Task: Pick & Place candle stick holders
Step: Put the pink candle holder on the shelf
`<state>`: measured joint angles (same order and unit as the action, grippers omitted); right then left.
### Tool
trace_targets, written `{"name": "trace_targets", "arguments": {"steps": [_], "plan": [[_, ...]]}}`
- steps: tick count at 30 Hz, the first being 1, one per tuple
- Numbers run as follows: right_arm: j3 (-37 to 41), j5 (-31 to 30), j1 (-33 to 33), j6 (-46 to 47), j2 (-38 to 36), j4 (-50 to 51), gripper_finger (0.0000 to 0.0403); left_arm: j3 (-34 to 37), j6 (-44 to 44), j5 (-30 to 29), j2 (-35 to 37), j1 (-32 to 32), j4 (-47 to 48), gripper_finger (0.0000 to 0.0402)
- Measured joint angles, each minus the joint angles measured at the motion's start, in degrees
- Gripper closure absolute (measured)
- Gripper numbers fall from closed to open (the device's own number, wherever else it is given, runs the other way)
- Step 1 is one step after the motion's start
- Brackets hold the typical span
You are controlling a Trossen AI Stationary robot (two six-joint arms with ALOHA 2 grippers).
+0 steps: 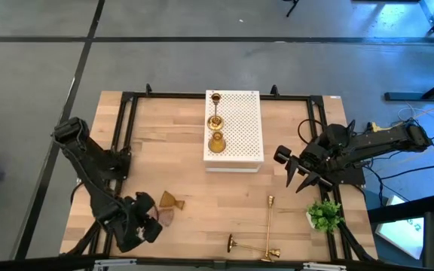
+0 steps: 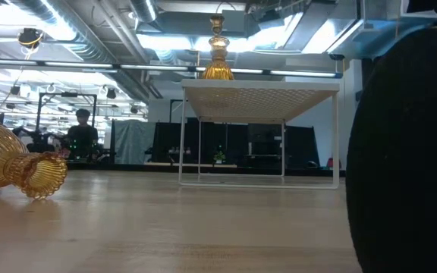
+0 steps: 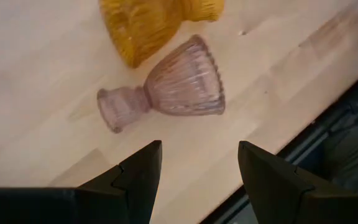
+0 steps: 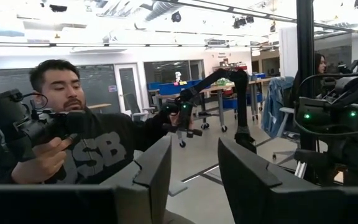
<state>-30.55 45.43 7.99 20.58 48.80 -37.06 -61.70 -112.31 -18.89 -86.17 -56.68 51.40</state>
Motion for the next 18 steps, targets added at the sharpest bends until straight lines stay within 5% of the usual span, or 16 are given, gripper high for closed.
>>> {"name": "trace_targets", "arguments": {"steps": [9,18], "plan": [[0.0,0.0,0.0,0.0,0.0,-0.3,0.0270,7.4,-16.2,-3.5,0.0,-6.7,-2.5,0.0194],[-0.7,0.0,0.0,-1.5,0.0,0.2,0.0270,17.1,-16.7,-10.6,0.0,-8.5,-17.8,0.0194]]}}
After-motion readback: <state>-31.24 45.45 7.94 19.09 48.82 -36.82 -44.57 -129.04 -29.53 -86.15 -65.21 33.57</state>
